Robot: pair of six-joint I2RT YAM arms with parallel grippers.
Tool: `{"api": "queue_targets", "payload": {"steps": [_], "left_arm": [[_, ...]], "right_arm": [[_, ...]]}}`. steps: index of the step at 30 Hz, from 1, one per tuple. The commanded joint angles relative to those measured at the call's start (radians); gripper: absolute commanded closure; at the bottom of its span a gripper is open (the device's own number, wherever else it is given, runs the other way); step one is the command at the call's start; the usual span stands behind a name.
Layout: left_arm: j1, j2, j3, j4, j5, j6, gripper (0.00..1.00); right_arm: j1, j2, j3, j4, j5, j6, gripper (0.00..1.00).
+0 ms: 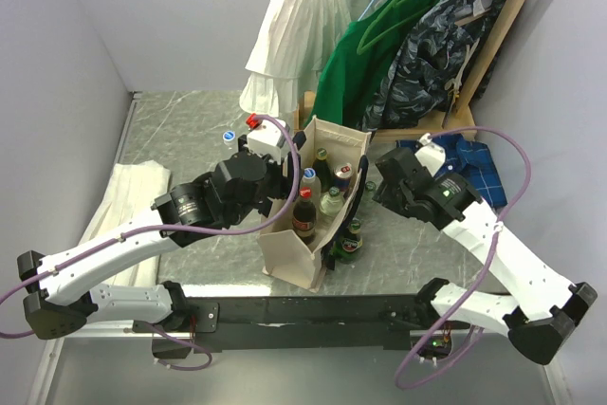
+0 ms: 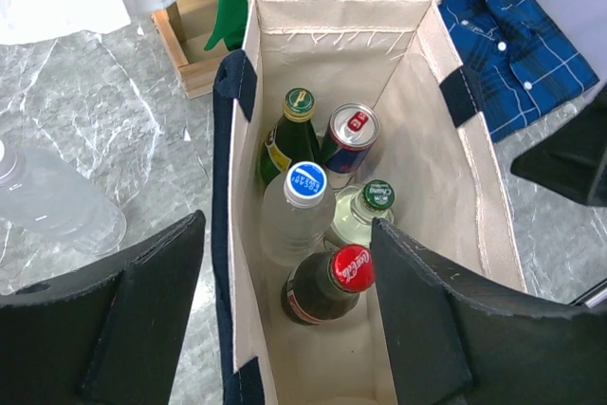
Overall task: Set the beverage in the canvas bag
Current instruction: Pick up the drink from the center of the board.
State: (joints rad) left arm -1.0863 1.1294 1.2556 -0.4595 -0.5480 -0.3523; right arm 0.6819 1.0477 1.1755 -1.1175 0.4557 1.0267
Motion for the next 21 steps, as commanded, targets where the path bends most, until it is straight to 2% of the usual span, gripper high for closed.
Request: {"api": "queue_targets", "payload": {"steps": [1,21], "left_arm": [[-0.003,-0.006,0.038,-0.004,-0.018,0.016,0.24],[-0.004,-0.025,0.019,-0.025,-0.036,0.007,0.21]], "right_arm": [[-0.047,0.017,-0.014,0.125,-0.046,-0.077,0.51],[-0.125,0.135,-0.01,0.228,-0.112,-0.188,0.49]]}}
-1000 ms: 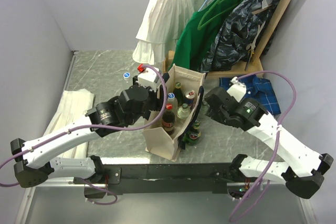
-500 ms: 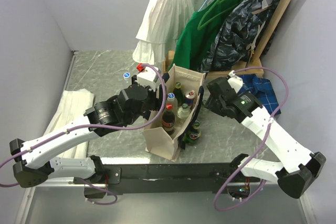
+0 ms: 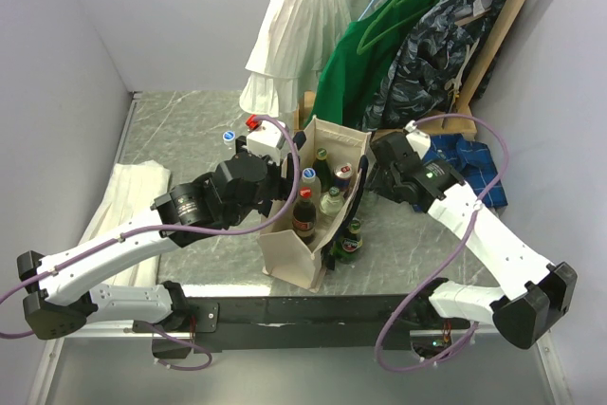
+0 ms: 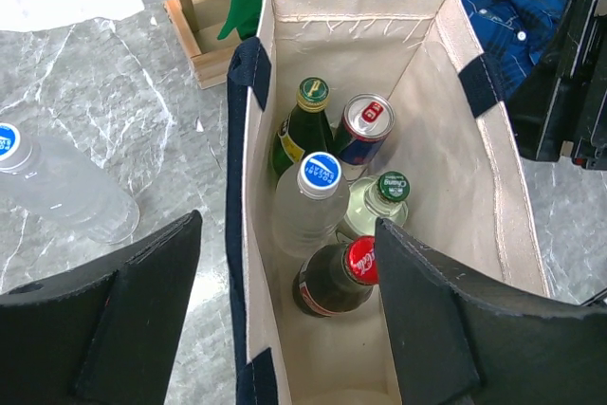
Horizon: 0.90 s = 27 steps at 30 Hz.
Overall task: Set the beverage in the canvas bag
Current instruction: Pick up the drink from the center of the board.
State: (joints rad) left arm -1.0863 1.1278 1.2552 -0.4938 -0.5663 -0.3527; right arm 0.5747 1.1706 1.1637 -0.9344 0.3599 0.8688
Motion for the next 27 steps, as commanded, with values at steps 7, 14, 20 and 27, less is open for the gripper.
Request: {"api": "queue_targets", "payload": {"steps": [7,14,20,27], "left_arm": [[-0.003,-0.022,0.023,0.001,-0.02,0.008,0.2],[-0.003,-0.026,0.018,0.001,-0.024,0.009,0.19],[-0.003,-0.023,0.018,0.001,-0.027,0.009,0.19],[-0.003,-0.023,0.016,0.004,-0.032,0.017,0.18]], "right_arm": [[-0.026,0.046,-0.019,0.066,-0.038,-0.045,0.43],[-0.032,0.072,-0.041,0.08,-0.045,-0.054,0.39],[-0.033,0.101,-0.053,0.088,-0.055,-0.056,0.37],[-0.032,0.126,-0.049,0.072,-0.039,-0.053,0.51]]}}
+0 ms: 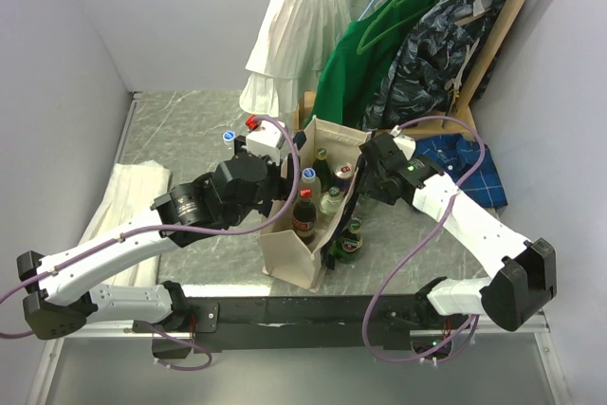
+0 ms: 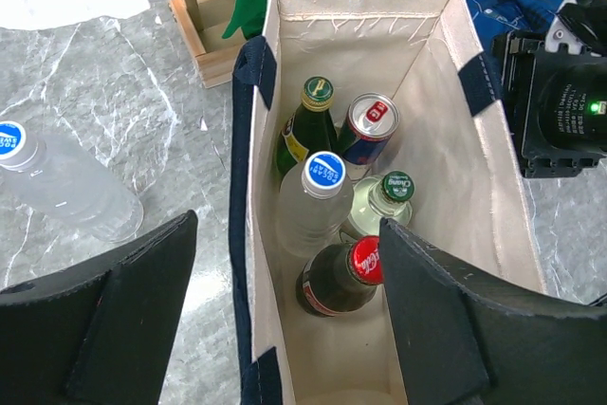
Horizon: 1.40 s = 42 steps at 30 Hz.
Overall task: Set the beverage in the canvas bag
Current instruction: Pick up the drink from the center of the board.
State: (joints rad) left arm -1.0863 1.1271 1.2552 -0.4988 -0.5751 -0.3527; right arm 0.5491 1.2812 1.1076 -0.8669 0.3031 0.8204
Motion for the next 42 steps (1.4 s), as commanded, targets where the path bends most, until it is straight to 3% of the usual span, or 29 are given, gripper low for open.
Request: {"api": "queue_targets", "payload": {"steps": [1,4,9,17,23,42], "left_arm": [[-0.003,-0.023,0.018,0.009,-0.023,0.018,0.18],[-0.003,-0.021,0.021,0.011,-0.023,0.023,0.18],[-0.004,-0.015,0.023,0.013,-0.023,0.026,0.18],[-0.003,-0.021,0.019,0.017,-0.025,0.027,0.18],[-0.003,-0.018,0.018,0.017,-0.026,0.031,0.18],[-0.003,-0.015,0.01,0.029,-0.029,0.034,0.18]], "right_arm": [[-0.008,0.017,0.009,0.002,0.019,-0.003,0.55],[-0.006,0.017,0.011,0.002,0.025,-0.003,0.67],[-0.006,0.023,0.02,-0.007,0.031,-0.007,0.72],[-0.008,0.027,0.029,-0.021,0.045,-0.015,0.61],[-0.008,0.03,0.046,-0.037,0.056,-0.021,0.45],[-0.006,0.047,0.103,-0.047,0.11,-0.043,0.5]]}}
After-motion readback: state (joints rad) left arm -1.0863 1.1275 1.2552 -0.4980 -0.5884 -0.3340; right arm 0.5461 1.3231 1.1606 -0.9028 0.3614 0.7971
